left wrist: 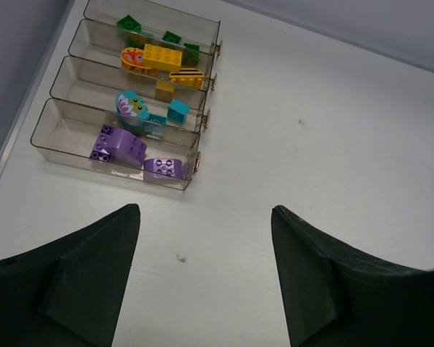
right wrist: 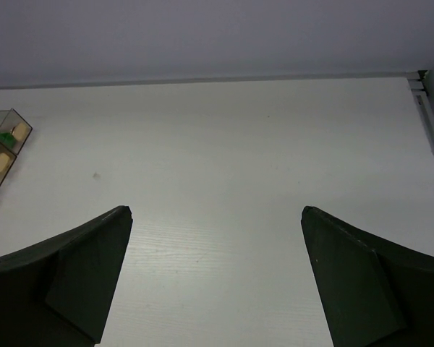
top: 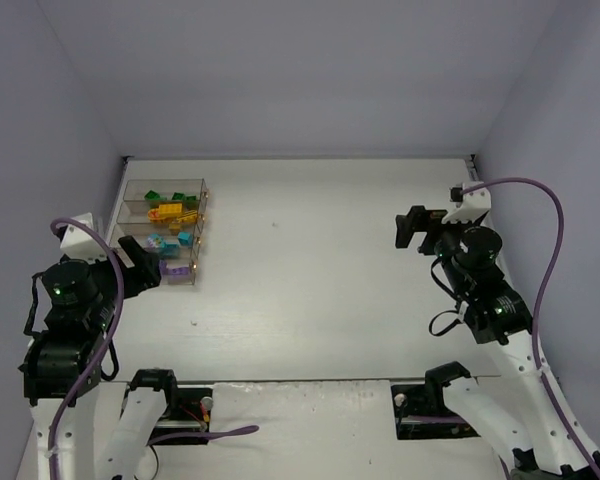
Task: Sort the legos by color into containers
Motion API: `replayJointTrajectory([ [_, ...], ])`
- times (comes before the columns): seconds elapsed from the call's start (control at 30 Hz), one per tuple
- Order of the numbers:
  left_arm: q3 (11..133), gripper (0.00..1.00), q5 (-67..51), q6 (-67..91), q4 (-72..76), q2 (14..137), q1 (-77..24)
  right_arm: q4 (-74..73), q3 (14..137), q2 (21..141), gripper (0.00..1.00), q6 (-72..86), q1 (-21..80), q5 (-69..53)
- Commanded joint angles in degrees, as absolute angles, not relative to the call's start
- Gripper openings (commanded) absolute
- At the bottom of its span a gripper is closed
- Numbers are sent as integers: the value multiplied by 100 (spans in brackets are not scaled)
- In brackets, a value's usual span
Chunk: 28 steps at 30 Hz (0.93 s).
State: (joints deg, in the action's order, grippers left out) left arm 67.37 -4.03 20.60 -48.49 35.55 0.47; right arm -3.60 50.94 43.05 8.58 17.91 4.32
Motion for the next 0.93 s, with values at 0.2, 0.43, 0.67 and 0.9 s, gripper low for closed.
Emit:
replayJointTrajectory([
  [0.2,6249,74,-53,2162,-4693,2814,-141,-448,5054,3490,100,773,1811,940],
  [0.43,5907,91,140,2214,-4518,2022,-149,-308,4913,3516,100,949,1811,949],
  [0.67,6047,91,106,2558,-4755,2311,-149,-237,4939,3586,100,905,1811,879],
  [0.9,5889,91,237,2619,-4649,2171,-149,-246,4931,3621,100,905,1811,826],
])
